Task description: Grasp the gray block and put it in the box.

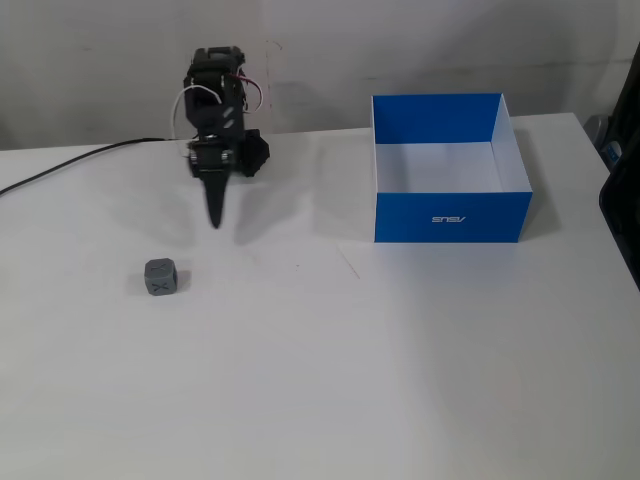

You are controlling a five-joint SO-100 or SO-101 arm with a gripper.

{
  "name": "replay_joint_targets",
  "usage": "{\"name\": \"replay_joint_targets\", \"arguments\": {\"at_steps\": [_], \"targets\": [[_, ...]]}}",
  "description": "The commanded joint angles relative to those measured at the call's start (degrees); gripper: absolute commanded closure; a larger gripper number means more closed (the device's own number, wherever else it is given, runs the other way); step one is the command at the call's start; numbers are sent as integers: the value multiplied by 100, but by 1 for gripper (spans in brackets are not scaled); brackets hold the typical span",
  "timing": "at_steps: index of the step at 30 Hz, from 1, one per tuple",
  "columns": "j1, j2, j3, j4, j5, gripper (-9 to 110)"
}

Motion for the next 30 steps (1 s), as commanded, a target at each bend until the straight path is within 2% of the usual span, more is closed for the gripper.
{"name": "replay_joint_targets", "arguments": {"at_steps": [1,6,18,30], "targets": [[-422,-79,-413,70,-26,101],[-633,-642,-1107,62,-167,101],[-1099,-3630,-2725,79,-791,101],[-1274,-6451,-4298,-290,-2118,101]]}}
